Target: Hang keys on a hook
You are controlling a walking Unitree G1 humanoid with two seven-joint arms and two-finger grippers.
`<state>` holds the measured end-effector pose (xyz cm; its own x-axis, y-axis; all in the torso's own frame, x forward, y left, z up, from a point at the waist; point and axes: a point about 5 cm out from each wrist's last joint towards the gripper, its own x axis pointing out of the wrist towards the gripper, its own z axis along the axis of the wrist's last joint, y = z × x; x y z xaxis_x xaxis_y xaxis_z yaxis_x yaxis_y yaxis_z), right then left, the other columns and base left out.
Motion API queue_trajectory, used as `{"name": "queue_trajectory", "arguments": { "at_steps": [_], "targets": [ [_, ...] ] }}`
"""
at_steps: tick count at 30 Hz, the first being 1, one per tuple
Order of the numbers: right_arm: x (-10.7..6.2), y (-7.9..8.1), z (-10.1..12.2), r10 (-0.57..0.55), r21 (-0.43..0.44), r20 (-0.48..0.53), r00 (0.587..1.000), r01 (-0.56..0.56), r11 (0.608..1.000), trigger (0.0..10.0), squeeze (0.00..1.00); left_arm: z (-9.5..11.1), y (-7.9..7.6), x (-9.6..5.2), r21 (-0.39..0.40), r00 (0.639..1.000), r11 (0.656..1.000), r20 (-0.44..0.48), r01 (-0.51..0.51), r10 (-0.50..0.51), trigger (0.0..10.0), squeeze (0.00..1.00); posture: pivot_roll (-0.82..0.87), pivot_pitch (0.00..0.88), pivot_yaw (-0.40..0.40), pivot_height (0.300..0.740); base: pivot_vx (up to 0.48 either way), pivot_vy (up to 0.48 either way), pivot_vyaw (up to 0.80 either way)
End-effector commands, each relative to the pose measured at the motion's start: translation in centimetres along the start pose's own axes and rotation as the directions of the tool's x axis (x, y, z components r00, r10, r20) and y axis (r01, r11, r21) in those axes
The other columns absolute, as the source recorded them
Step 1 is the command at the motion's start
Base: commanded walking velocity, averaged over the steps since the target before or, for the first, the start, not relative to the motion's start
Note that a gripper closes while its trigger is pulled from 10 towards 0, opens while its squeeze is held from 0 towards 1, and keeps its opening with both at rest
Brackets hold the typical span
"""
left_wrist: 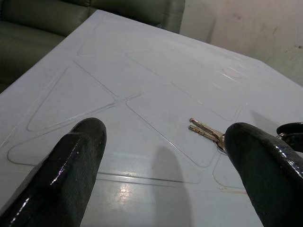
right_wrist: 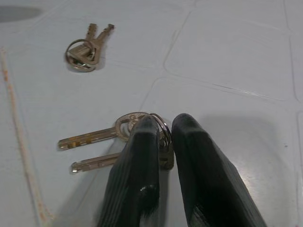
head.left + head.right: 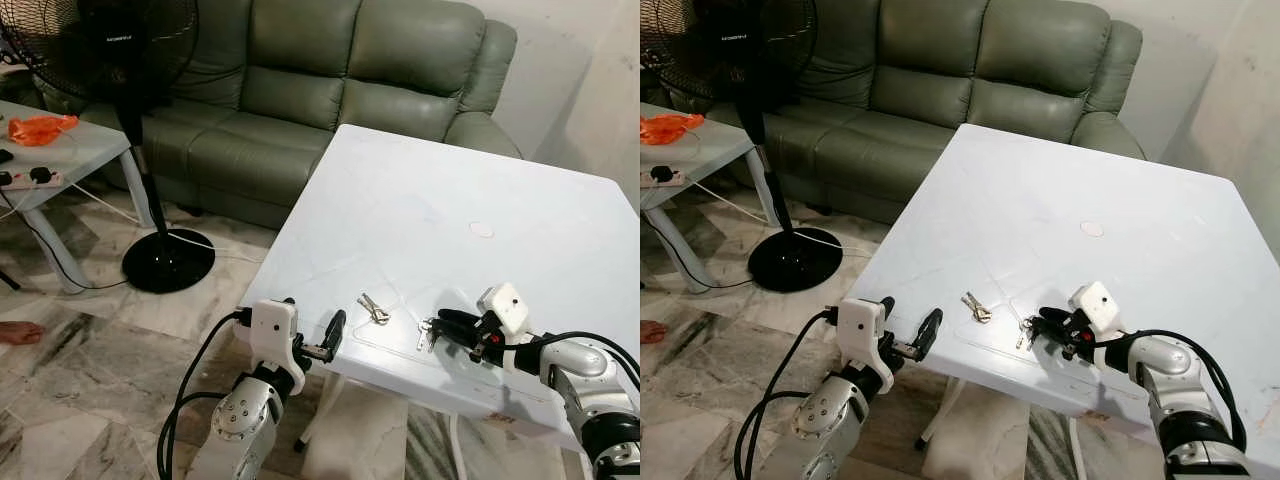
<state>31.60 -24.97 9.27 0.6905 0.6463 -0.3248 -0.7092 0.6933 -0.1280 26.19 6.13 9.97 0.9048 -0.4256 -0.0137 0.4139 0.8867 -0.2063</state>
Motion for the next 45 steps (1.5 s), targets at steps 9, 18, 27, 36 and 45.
{"name": "queue_trajectory", "arguments": {
  "at_steps": [9, 18, 27, 36, 45],
  "targets": [
    [-0.8, -0.5, 0.0, 0.013, 0.002, -0.012, 1.0, -0.013, 1.0, 10.0, 0.0, 0.7, -2.0, 0.7, -0.067, 0.999, 0.997, 0.038, 0.026, -0.023, 10.0, 0.0, 0.03, 0.08, -0.1, 0.74, 0.0, 0.0, 0.0],
    [-0.7, -0.4, 0.0, 0.013, -0.013, -0.018, 1.0, -0.013, 1.0, 10.0, 0.0, 0.7, -2.0, 0.7, -0.07, 0.999, 0.997, 0.037, 0.024, -0.021, 10.0, 0.0, 0.03, 0.081, -0.102, 0.74, 0.0, 0.0, 0.0],
    [-0.6, -0.2, 0.2, 0.039, -0.006, 0.007, 0.999, -0.039, 0.999, 0.0, 0.0, 0.7, -2.0, 0.7, -0.072, 0.999, 0.997, 0.039, 0.02, -0.018, 10.0, 0.0, 0.03, 0.081, -0.103, 0.74, 0.0, 0.0, 0.0],
    [-0.7, -0.3, 0.2, 0.027, 0.02, 0.033, 0.999, -0.028, 0.999, 0.0, 0.0, 0.7, -2.0, 0.7, -0.077, 0.999, 0.997, 0.041, 0.02, -0.017, 10.0, 0.0, 0.03, 0.076, -0.106, 0.74, 0.0, 0.0, 0.0],
    [0.1, -1.2, 2.1, -0.172, 0.186, 0.246, 0.954, 0.127, 0.974, 0.0, 0.0, 0.8, -1.6, 0.8, -0.081, 0.999, 0.997, 0.044, 0.009, -0.005, 10.0, 0.0, 0.04, 0.066, -0.109, 0.74, 0.0, 0.0, 0.0]
  ]
}}
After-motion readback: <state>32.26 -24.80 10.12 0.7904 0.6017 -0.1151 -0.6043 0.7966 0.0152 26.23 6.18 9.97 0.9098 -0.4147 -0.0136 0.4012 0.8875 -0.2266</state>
